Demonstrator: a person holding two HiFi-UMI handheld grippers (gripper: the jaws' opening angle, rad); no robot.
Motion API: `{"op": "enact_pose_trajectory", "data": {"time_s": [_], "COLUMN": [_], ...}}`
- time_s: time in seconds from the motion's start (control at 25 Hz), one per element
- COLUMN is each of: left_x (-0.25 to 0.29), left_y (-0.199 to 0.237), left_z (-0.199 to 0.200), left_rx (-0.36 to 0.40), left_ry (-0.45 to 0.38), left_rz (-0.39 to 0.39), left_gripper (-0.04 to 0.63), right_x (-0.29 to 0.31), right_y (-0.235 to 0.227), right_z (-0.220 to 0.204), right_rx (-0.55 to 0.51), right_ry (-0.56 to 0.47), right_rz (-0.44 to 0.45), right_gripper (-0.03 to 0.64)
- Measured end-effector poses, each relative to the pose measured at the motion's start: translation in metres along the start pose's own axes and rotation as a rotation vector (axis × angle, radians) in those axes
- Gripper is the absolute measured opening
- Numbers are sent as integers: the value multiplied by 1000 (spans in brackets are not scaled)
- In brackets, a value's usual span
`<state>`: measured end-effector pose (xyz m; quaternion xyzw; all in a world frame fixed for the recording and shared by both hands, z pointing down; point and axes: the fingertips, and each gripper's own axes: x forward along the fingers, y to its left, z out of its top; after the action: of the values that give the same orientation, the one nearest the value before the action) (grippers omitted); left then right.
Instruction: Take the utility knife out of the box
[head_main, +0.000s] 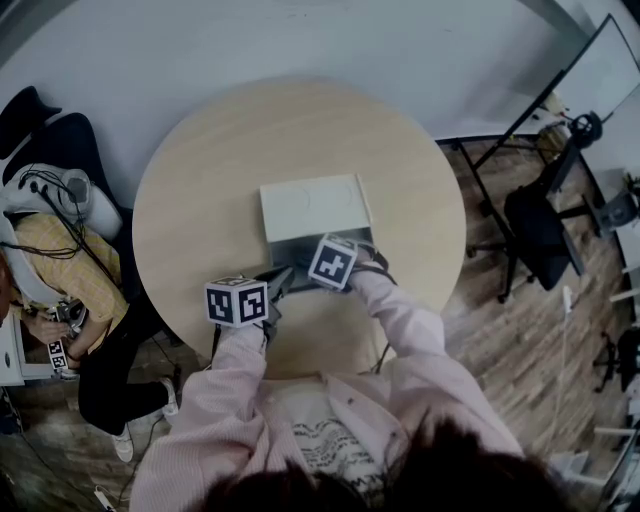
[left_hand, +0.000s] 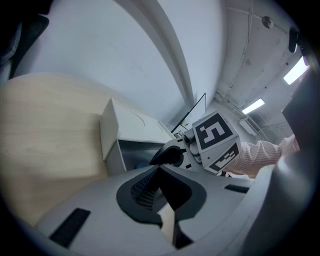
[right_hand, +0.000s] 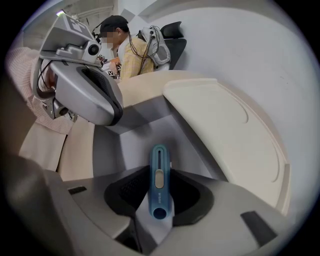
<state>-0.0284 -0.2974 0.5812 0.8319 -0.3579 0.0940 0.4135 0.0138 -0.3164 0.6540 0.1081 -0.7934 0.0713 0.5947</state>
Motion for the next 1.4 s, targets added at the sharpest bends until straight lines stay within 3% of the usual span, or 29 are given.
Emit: {"op": "enact_pose_trajectory", "data": {"time_s": [0.6, 1.4], "left_x": [-4, -18], "left_y": [-6, -11], "left_z": [-4, -8], "left_rx": [6, 28], "left_ry": [4, -8], "left_rz": [4, -11], "left_gripper": [10, 9], "right_x": [-3, -32], "right_y": [-2, 7], "right_z": [-3, 13], "right_rx": [4, 116], "right_ry": [-16, -192], "right_rz": [-20, -23], "right_gripper": [140, 140]}}
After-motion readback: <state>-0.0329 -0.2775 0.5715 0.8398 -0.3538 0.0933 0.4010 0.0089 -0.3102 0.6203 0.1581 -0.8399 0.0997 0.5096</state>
